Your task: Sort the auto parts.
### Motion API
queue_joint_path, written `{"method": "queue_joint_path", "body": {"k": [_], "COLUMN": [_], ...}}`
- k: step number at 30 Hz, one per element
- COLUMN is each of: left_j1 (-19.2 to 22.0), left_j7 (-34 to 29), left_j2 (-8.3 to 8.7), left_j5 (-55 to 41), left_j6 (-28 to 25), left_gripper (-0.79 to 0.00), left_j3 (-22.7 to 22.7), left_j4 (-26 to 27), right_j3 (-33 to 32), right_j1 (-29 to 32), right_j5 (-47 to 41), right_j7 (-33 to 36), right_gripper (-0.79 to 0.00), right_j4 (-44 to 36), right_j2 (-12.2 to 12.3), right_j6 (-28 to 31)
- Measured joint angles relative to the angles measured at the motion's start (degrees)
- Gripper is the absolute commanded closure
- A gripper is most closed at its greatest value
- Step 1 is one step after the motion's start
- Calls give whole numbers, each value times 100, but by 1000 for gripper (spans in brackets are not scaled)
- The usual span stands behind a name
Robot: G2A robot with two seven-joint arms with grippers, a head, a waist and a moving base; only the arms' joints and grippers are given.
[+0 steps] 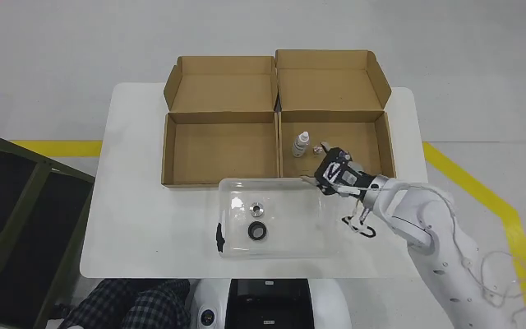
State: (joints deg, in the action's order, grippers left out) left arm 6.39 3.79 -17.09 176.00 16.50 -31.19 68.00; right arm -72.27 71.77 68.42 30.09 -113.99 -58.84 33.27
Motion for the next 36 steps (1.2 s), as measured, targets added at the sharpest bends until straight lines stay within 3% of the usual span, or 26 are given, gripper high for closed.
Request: {"method": "queue_joint_path", "body": {"k": [6, 12, 36], "left_j1": [0, 0, 0], "left_j7": [0, 0, 0], "left_j2": [0, 0, 0], "left_j5": [0, 0, 0], "left_j6": [0, 0, 0], "left_gripper": [-785, -785, -785], "left_j3": [0, 0, 0], "left_j4": [0, 0, 0], "right_j3": [97, 412, 1871], "right_j1": [500, 662, -192], "right_j5": [172, 333, 782], "right_j7": [-120, -193, -173], "right_gripper": [-625, -634, -619], "right_j4": [-657, -821, 222], "right_j2": [44, 48, -146], "right_j6": [387, 692, 1249]}}
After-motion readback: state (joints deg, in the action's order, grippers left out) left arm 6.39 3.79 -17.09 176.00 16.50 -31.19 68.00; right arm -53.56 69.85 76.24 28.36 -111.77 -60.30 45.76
